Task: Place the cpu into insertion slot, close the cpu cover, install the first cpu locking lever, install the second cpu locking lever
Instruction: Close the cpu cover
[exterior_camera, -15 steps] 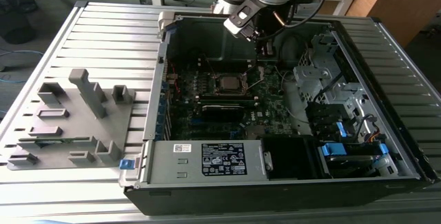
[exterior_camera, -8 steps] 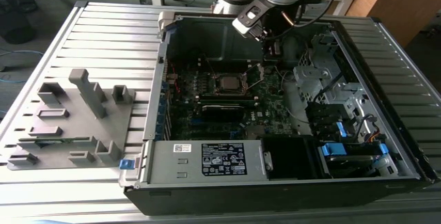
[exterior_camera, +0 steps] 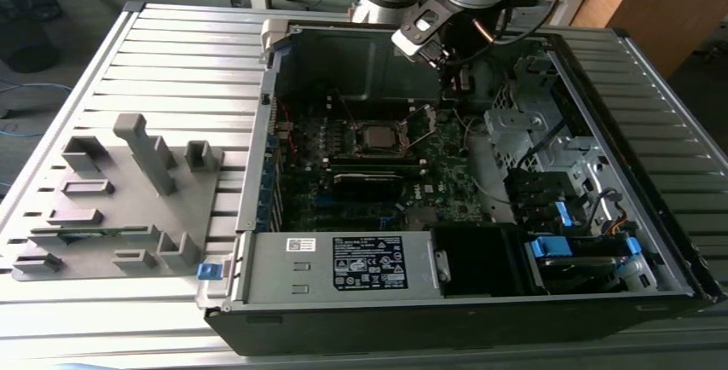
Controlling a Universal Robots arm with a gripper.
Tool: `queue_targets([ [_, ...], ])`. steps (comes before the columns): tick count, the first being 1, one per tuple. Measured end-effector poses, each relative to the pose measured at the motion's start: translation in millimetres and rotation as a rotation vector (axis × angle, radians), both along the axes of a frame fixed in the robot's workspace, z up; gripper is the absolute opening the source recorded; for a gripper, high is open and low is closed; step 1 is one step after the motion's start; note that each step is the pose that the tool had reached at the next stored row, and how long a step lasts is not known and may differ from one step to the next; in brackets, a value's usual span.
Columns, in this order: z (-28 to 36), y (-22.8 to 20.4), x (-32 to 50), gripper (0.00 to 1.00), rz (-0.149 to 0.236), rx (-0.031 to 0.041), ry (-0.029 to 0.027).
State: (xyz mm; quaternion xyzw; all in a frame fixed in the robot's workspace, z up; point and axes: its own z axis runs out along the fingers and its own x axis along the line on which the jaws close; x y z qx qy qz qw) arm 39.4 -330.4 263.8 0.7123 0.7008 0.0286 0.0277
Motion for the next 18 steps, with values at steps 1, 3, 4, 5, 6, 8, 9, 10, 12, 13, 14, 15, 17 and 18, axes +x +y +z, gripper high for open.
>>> queue_targets([
  [1,0.0,0.0,0.0,0.11,0.000,0.0001,0.0000],
  [3,-0.1,0.0,0.5,0.11,-0.001,0.0001,0.0000],
  [4,-0.1,0.0,1.0,0.11,-0.001,0.0000,0.0001],
  [5,-0.1,0.0,1.5,0.11,-0.001,0.0000,0.0007],
  [6,-0.2,0.0,2.0,0.11,-0.001,0.0000,0.0014],
  [8,-0.1,0.0,2.2,0.11,-0.001,-0.0001,0.0019],
  [9,-0.1,0.0,2.2,0.11,-0.001,-0.0001,0.0020],
  [10,-0.1,0.0,2.3,0.11,-0.001,-0.0001,0.0019],
  [12,-0.2,0.0,2.5,0.11,-0.001,0.0000,0.0066],
  [13,-0.2,0.0,2.5,0.11,-0.001,-0.0001,0.0081],
  [14,-0.2,0.0,2.5,0.11,-0.001,-0.0001,0.0084],
  [15,-0.2,0.0,2.4,0.11,-0.001,-0.0001,0.0088],
  [17,-0.2,0.0,2.5,0.11,-0.001,-0.0001,0.0094],
  [18,-0.2,0.0,2.5,0.11,-0.001,-0.0001,0.0098],
])
